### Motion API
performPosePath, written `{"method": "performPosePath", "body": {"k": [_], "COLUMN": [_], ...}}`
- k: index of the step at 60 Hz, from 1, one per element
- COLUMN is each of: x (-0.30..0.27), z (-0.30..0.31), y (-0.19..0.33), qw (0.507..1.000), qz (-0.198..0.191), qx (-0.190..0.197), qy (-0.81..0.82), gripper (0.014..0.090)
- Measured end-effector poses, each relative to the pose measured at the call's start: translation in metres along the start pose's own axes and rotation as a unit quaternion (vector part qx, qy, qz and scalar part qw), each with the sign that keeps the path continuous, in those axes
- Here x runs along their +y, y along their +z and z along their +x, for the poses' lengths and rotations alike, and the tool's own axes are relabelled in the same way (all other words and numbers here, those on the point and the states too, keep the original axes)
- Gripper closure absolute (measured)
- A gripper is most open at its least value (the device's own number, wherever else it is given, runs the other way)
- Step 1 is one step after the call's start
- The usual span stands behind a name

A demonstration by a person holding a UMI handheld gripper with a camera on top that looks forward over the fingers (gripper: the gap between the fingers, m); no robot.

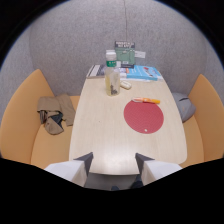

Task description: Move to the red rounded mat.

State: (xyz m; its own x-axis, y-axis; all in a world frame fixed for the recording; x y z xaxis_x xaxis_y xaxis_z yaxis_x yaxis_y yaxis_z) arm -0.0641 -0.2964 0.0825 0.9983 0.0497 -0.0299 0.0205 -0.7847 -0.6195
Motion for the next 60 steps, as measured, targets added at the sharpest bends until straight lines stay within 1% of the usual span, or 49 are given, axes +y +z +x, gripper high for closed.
{"method": "performPosePath", "body": {"k": [15, 20, 36, 45, 60], "x": [0.005, 0.007, 0.008, -0.002, -0.026], "z": [0.014, 0.022, 0.089, 0.119, 0.141], "y": [-0.002, -0.002, 0.008, 0.023, 0.069], "qw": [1.0, 1.0, 0.999, 0.999, 0.999], "qz": [-0.006, -0.01, -0.011, -0.01, -0.009], "qx": [0.002, 0.009, 0.04, 0.051, 0.047], "qy": [0.0, 0.003, 0.01, 0.012, 0.003], "gripper": [0.0179, 0.0181, 0.0183, 0.0183, 0.0183]}}
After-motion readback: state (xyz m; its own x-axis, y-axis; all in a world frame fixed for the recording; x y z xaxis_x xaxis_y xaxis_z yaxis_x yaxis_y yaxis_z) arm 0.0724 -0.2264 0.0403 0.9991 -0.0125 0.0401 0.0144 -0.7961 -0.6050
